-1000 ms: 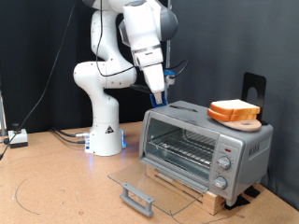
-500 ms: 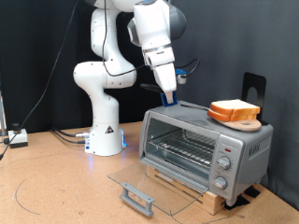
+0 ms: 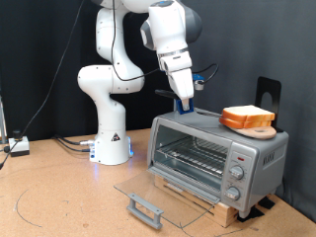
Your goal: Make a piece of toast with the oven
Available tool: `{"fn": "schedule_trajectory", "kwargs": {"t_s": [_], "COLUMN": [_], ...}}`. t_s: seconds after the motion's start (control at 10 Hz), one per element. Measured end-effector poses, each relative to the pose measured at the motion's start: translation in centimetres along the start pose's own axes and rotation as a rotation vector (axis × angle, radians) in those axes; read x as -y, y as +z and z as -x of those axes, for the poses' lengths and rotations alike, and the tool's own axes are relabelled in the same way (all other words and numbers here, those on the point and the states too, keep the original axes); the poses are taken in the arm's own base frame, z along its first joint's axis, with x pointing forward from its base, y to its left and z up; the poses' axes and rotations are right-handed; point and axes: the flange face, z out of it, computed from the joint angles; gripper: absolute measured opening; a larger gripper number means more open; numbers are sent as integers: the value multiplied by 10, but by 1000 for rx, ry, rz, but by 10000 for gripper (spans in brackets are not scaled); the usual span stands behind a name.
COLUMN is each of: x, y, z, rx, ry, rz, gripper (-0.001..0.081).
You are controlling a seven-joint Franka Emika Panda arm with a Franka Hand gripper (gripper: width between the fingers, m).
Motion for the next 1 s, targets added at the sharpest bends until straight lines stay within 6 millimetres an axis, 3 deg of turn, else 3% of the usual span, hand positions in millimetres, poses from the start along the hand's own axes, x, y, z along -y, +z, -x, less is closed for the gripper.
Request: {"fn": "schedule_trajectory", "kwargs": {"t_s": [1.0], "x": [6], "y": [9], "z": [2], "rx": [22], "ry": [27], "rz": [-108], "gripper": [394]}}
